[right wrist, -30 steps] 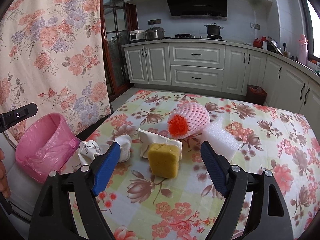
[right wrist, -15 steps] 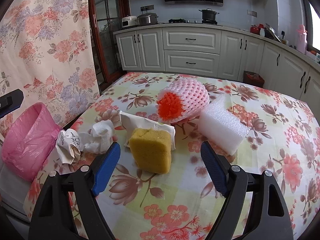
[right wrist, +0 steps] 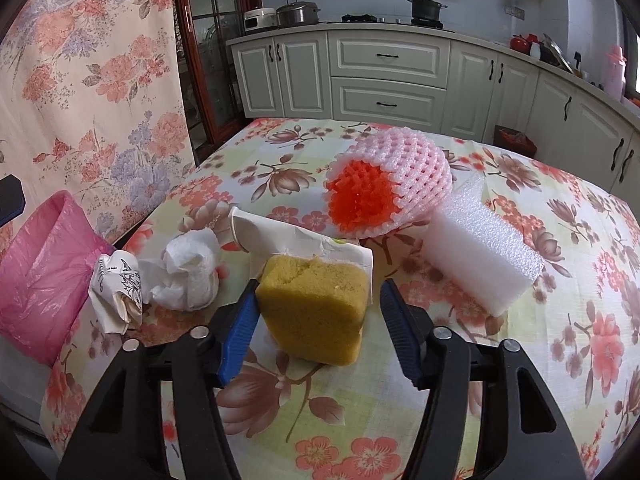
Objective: Collect trash
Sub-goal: 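Grasp the yellow sponge with the right tool while the left grasps a white tissue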
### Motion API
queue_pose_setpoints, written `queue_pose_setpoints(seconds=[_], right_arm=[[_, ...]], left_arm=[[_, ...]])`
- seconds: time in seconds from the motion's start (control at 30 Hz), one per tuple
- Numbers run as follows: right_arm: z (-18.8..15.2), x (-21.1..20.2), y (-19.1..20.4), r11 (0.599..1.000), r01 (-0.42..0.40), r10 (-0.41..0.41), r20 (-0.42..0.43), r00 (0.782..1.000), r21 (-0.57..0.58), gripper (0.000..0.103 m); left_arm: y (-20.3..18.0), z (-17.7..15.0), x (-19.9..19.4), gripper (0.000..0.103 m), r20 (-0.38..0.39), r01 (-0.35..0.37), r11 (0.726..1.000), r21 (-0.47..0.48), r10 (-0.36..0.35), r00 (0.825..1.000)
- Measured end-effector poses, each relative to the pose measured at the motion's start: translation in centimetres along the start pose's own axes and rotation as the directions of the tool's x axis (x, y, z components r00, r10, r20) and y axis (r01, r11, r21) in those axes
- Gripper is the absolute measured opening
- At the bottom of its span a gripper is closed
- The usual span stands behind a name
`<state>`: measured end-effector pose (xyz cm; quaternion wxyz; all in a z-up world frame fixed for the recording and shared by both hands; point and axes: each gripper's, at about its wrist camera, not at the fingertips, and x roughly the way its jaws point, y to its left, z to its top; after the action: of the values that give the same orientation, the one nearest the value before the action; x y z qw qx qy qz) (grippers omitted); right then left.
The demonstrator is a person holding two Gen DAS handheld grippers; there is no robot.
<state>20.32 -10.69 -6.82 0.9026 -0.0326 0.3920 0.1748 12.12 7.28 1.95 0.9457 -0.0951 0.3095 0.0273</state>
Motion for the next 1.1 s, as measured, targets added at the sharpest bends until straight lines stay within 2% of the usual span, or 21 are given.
queue_pose_setpoints(seconds=[0.3, 0.73, 1.1], right_arm=[[-0.9, -1.5, -1.7, 1.0, -0.007, 0.007, 0.023, 1.0, 0.015, 0.047], [-1.3, -5.1, -5.3, 0.998, 0.015, -0.02, 0.072, 0.997, 0.068, 0.047], [-1.2, -6.5, -7.6, 0.994, 0.025, -0.035, 0.094, 0.995, 0.107, 0.047]], left_arm=[[-1.2, -0.5, 2.3, 0.062, -0.037, 0.022, 1.0, 0.021, -0.021, 0.999], [-4.7, -1.2, 8.2, 0.061, -0.127, 0.077, 0.994, 0.08, -0.067, 0.99], [-6.3, -1.8, 12.3, 0.06, -0.225, 0.056, 0.986, 0.156, -0.02, 0.974]])
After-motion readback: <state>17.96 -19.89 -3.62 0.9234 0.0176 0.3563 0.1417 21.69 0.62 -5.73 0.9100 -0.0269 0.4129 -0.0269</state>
